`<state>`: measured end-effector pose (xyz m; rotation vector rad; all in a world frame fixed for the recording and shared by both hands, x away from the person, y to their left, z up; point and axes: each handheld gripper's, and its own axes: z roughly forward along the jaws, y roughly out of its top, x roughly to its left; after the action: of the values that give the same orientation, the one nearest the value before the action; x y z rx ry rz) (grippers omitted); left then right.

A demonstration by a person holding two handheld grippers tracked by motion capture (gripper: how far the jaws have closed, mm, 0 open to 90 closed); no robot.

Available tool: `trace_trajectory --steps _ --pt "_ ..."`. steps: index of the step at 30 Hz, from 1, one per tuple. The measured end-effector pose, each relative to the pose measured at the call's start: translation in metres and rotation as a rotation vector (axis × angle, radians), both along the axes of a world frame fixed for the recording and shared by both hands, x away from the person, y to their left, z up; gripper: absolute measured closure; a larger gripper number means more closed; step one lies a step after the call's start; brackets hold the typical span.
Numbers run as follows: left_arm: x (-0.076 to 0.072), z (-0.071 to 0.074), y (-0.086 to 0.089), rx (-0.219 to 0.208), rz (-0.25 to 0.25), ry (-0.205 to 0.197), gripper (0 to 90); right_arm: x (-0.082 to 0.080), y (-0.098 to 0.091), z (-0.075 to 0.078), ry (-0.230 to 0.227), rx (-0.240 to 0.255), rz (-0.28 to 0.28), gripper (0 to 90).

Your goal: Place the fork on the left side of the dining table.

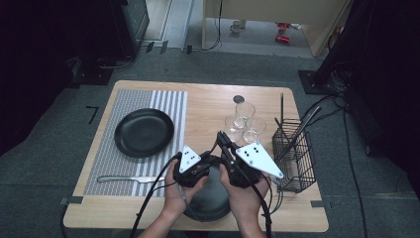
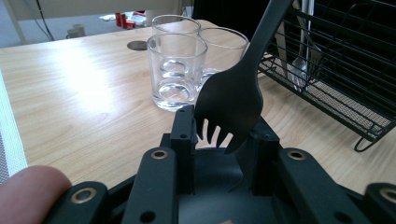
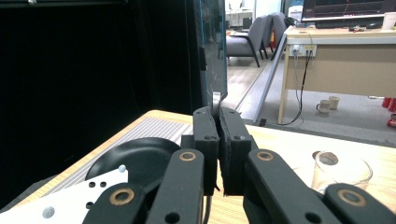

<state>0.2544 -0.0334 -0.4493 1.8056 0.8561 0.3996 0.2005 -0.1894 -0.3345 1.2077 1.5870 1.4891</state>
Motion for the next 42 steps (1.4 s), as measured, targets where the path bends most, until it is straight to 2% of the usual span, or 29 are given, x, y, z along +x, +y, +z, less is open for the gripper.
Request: trace_trajectory --steps 4,16,20,27,42 --pt "0.0 0.0 -0.001 0.004 0.015 0.005 75.0 0.0 -0.001 -0.002 -0.006 -0.001 -0.002 85.2" --pt "0.007 0.0 0.004 -0.023 0.077 0.104 88.7 -0.004 0.007 -0.013 -0.03 -0.032 0.011 80.0" --pt "0.008 -0.001 0.006 -0.02 0.069 0.126 89.2 -0.004 0.007 -0.017 -0.039 -0.031 0.022 79.5" --pt "0.007 0.003 0.008 -0.04 0.055 0.14 89.3 0.004 0.009 -0.032 -0.003 -0.052 0.049 78.7" --pt "0.007 0.006 0.011 -0.061 0.047 0.155 89.4 0.02 0.009 -0.066 0.08 -0.037 0.097 81.0"
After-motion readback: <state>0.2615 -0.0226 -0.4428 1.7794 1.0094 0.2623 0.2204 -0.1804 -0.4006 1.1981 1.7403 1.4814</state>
